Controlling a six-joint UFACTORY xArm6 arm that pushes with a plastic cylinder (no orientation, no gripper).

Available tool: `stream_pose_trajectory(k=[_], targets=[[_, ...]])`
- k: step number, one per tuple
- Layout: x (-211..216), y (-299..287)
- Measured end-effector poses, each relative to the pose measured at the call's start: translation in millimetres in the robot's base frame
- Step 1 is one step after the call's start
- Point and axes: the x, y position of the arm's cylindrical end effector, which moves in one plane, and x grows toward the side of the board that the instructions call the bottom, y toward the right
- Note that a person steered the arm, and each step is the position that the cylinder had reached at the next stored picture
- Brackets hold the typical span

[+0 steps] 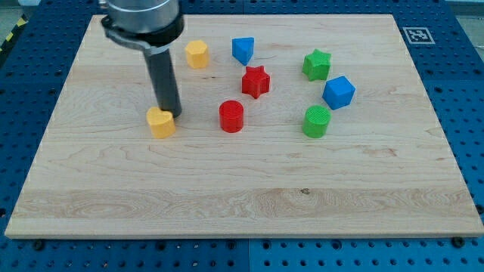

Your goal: Push yellow heart towards center right

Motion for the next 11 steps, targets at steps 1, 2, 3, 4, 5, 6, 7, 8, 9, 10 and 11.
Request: stream_pose_trajectory(k=[1, 2, 3, 4, 5, 6, 7, 8, 9, 10, 11], targets=[[17.2, -20.2], [17.4, -27.3], [-2.0, -30.8], [10.4, -32.0], [30.1, -33.1], [33.1, -35.4], [33.6, -52.4], [43.1, -64.1], [60.9, -61.0], [77.3, -48.6], [101.1, -40.6]])
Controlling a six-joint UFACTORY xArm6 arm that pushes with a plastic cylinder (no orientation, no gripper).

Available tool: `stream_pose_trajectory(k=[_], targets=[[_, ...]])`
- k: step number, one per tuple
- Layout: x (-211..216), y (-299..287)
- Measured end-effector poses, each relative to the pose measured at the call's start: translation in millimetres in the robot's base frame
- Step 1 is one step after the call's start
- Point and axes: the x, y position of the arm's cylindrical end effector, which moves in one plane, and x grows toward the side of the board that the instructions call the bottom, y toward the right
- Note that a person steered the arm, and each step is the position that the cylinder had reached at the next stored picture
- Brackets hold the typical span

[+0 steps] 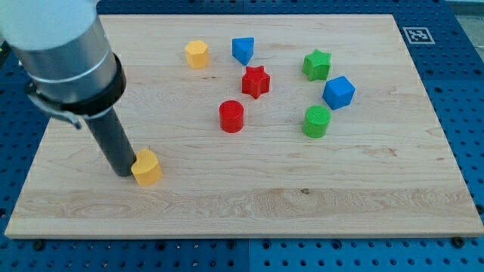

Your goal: Push yellow heart towards center right

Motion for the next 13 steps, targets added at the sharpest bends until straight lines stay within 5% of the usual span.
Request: stream_pose_trajectory(k=[6, 13], targets=[[-2.2, 63.6], [-24.4, 373.8]])
